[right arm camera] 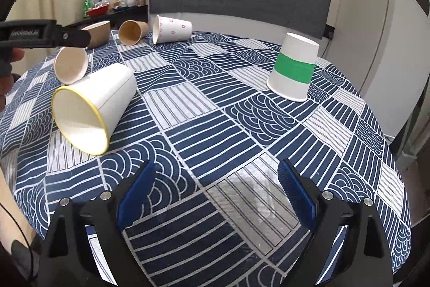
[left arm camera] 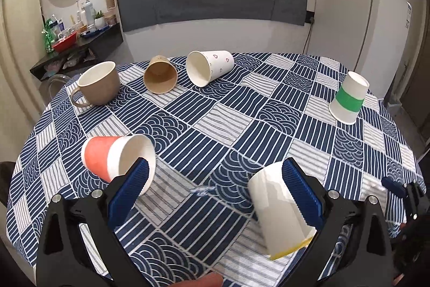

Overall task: Flip cup upside down
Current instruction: 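Lift the yellow-rimmed cup with the right gripper toward the left gripper, then grasp the cup body with the left gripper while the right gripper releases it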

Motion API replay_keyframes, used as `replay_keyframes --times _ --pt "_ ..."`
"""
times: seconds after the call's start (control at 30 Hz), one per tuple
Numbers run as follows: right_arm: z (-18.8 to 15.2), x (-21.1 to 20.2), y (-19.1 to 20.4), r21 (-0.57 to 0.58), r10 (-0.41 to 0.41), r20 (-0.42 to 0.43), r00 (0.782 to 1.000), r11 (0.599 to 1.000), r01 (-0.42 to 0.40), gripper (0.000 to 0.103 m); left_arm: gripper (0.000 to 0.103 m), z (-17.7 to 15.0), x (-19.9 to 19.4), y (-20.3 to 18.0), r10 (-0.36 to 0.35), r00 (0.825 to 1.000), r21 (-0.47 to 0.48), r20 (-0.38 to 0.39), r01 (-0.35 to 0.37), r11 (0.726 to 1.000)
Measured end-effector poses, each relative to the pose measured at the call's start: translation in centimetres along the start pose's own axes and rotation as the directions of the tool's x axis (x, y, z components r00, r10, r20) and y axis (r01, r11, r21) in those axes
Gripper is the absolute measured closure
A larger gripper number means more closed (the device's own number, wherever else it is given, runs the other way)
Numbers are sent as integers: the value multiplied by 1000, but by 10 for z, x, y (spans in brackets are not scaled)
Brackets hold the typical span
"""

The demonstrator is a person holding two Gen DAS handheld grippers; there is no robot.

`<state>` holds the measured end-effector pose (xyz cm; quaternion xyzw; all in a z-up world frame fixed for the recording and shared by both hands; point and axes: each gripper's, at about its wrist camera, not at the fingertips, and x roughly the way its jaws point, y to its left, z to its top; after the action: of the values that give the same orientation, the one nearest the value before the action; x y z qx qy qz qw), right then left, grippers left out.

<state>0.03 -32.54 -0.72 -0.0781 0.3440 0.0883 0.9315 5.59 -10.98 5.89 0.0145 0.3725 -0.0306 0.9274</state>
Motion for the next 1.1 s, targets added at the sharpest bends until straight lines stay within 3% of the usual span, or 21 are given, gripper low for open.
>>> replay_keyframes --times 0.13,0.43,0.57,0.73,0.83,0.87,1.03,1.1 --pt "3 3 -8 8 13 19 1000 1000 -13 15 6 9 11 -10 -49 995 -36 -84 46 998" --pt "11 8 -24 68 94 5 996 993 -94 13 6 11 38 -42 -27 972 20 -234 32 999" --pt "12 9 -27 80 112 0 994 991 -112 13 6 8 49 -49 -62 949 25 -309 73 997" --pt "12 9 -28 80 121 9 993 989 -121 13 18 6 61 -52 -95 912 6 -398 106 994" --pt "11 9 -29 82 124 9 992 989 -125 12 29 7 63 -54 -72 913 29 -402 92 995" --pt "11 9 -29 84 126 8 992 988 -126 12 37 8 64 -54 -80 910 28 -407 100 995" --pt "10 9 -28 83 118 4 993 990 -118 12 44 13 65 -51 -137 895 -2 -425 151 989" --pt "11 9 -29 83 116 2 993 990 -116 12 44 15 62 -48 -126 905 2 -406 139 990"
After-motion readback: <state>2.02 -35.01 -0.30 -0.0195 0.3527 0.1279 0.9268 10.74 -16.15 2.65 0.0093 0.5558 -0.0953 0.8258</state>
